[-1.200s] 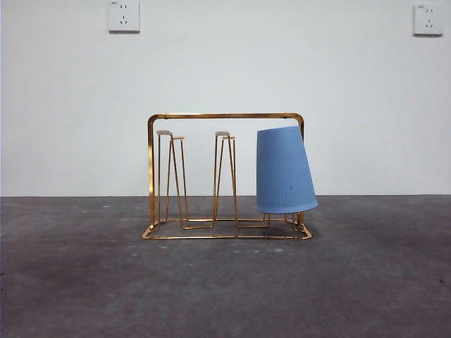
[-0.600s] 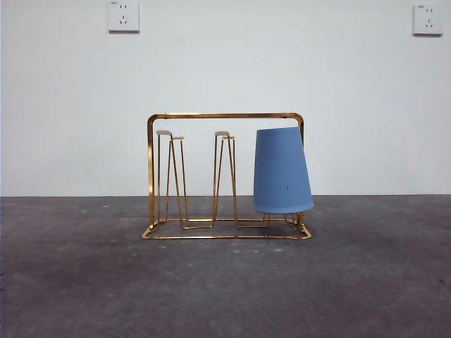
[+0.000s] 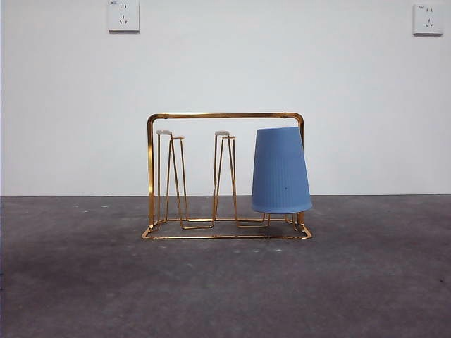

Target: Pick up cup 1,put cup 1 in the cup rack,pick up cup 2,put cup 2 in the cup rack

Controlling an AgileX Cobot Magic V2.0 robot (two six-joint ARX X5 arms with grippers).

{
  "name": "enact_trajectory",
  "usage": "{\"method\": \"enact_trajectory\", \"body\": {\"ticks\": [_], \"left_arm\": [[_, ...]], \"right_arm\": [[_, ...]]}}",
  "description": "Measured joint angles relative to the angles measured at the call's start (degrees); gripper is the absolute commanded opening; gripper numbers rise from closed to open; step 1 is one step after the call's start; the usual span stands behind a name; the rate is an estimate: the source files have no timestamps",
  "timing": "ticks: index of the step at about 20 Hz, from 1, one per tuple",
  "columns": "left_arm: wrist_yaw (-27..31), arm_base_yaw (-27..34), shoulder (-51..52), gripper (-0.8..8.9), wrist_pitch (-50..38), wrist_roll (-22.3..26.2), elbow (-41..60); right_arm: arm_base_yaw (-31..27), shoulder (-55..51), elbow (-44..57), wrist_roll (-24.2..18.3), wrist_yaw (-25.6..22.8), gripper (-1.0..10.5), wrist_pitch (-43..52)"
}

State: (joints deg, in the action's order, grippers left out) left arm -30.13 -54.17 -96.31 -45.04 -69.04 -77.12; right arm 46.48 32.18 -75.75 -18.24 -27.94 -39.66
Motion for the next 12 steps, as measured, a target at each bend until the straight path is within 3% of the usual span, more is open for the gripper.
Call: {"method": "enact_trajectory", "body": {"ticks": [6, 12], "left_arm": [[3.0, 1.7, -0.1, 4.41, -2.6, -2.2, 0.2], [3.1, 2.6, -0.2, 4.40, -2.1, -2.2, 0.2]], "right_arm": [[0.0, 0.5, 11.1, -3.6, -0.1, -0.2, 14.1], [0.0, 0.7, 14.0, -8.0, -0.3, -0.2, 20.0]]}}
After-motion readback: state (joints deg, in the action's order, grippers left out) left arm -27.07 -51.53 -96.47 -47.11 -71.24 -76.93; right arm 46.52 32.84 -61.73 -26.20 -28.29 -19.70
